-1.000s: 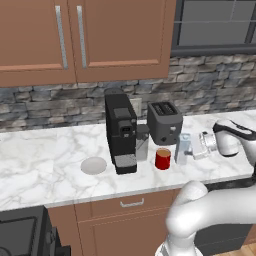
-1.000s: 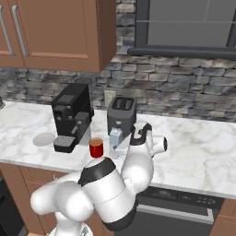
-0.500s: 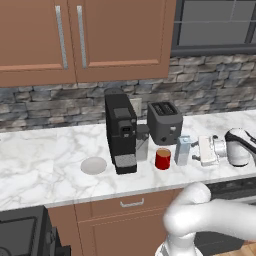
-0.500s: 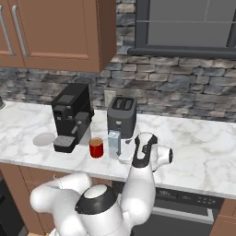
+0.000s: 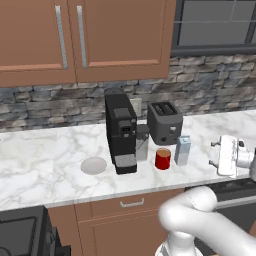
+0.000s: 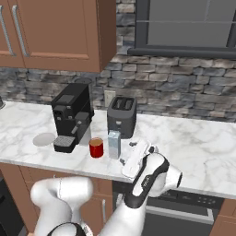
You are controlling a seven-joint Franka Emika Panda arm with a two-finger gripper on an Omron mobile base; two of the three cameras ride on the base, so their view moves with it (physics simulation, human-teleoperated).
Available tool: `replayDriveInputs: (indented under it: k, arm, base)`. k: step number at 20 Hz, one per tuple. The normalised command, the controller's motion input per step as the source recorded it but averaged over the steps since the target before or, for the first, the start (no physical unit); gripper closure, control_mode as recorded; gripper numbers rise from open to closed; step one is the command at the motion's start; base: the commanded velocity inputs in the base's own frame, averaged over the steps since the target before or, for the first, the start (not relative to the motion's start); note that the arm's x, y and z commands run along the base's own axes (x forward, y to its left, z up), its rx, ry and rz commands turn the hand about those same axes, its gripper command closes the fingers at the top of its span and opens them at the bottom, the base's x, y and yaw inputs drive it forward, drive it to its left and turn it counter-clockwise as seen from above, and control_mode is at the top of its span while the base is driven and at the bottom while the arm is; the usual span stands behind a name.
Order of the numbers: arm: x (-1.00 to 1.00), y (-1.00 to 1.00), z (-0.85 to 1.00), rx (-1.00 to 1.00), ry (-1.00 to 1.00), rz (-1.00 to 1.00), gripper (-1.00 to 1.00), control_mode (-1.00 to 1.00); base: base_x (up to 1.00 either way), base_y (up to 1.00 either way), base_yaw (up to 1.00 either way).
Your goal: Take a sugar cube from the saucer and place it inside the coffee. Then, grab milk from the fridge and place it next to the coffee on the counter to sweeten the coffee.
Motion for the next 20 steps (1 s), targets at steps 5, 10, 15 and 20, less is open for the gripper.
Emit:
replayDriveInputs:
  k: [5,10,15,20]
  arm:
    - [-1.00,0.03,0.55,-0.31,-0.97,0.00,-1.00,-1.00]
    - [-0.97,0.32,0.52,-0.39,-0.93,0.00,-1.00,-1.00]
    - [-0.80,0.51,0.37,-0.39,-0.83,0.01,-1.00,-1.00]
    - [0.01,0.00,0.00,0.00,0.01,0.00,-1.00,-1.00]
  base:
    - [0.00,0.00,0.00]
    - [0.00,0.00,0.00]
    - [0.00,0.00,0.00]
    - [0.00,0.00,0.00]
